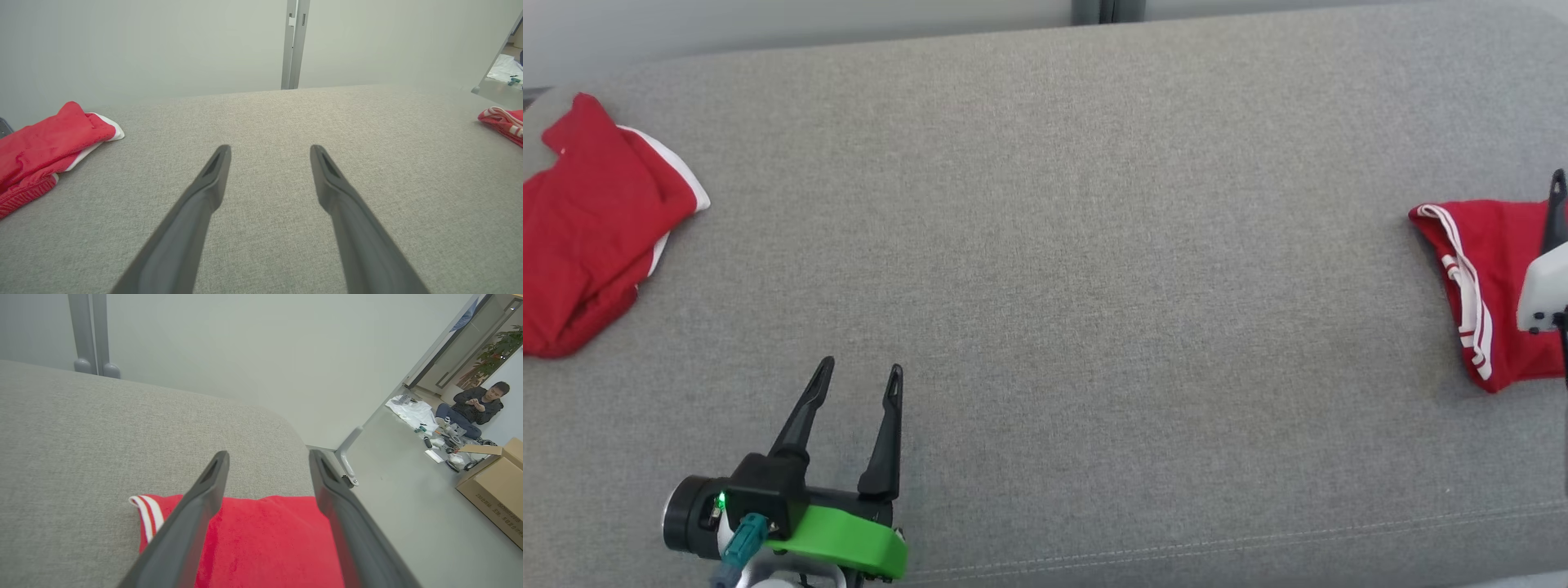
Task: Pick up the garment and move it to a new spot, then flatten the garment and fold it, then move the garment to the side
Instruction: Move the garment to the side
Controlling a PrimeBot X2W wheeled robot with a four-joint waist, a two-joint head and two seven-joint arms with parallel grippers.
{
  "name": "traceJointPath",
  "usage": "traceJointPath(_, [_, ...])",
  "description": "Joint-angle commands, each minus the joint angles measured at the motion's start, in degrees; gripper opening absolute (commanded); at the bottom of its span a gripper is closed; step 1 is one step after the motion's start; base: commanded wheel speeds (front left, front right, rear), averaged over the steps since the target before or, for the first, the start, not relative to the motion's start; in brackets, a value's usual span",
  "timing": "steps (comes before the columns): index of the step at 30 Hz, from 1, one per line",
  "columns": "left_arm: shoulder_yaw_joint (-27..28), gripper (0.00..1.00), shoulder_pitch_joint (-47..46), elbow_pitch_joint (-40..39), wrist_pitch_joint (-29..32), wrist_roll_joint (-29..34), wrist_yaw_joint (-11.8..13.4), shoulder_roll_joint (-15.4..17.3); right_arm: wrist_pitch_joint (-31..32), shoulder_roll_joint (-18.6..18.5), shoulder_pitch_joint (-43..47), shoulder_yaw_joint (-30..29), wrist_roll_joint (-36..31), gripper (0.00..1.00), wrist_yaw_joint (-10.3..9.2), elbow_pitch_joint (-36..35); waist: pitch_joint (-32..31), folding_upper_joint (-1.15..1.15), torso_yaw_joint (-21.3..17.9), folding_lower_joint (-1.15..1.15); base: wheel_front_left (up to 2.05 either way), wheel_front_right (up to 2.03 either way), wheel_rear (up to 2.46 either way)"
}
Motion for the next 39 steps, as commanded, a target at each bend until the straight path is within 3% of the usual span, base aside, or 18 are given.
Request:
traceJointPath(1, [0.72, 1.0, 0.99, 1.07, -0.33, 0.12, 1.65, -0.4, -0.33, 1.0, 2.35, 1.51, 2.37, 1.0, -0.1, -1.3, -6.56, 0.0, 1.3, 0.0, 0.0, 0.0, 0.0])
traceJointPath(6, [3.89, 1.0, 3.34, 3.34, 0.37, -3.07, 5.59, -2.76, -0.34, 3.72, 8.83, 7.18, 9.58, 1.0, -0.1, -6.15, -11.82, 0.0, 1.41, 0.0, 0.0, 0.0, 0.0])
traceJointPath(9, [3.94, 1.0, 4.48, 3.12, 0.56, -4.22, 4.63, -2.35, -0.35, 5.39, 11.42, 9.9, 13.47, 1.0, -0.1, -8.5, -13.43, 0.0, 1.41, 0.0, 0.0, 0.0, 0.0])
traceJointPath(14, [5.25, 1.0, 5.95, 3.03, 1.46, -5.17, 6.88, -2.68, -0.36, 7.93, 16.34, 12.68, 19.22, 1.0, -0.1, -12.0, -15.9, 0.0, 2.43, 0.0, 0.0, 0.0, 0.0])
traceJointPath(19, [6.59, 1.0, 6.67, 3.37, 0.83, -5.81, 7.46, -2.08, 0.14, 10.42, 20.52, 14.47, 22.66, 1.0, -0.1, -14.72, -17.36, 0.0, 3.32, 0.0, 0.0, 0.0, 0.0])
traceJointPath(29, [6.23, 1.0, 7.53, 4.73, 1.52, -5.59, 6.33, 0.19, 4.56, 13.82, 31.46, 20.15, 29.19, 1.0, -0.09, -23.17, -19.86, 0.0, 5.04, 0.0, 0.0, 0.0, 0.0])
traceJointPath(39, [6.77, 1.0, 11.56, 5.28, -0.28, -7.25, 4.41, 1.87, 6.33, 14.1, 38.94, 25.78, 36.78, 1.0, -0.09, -28.63, -22.22, 0.0, 4.9, 0.0, 0.0, 0.0, 0.0])
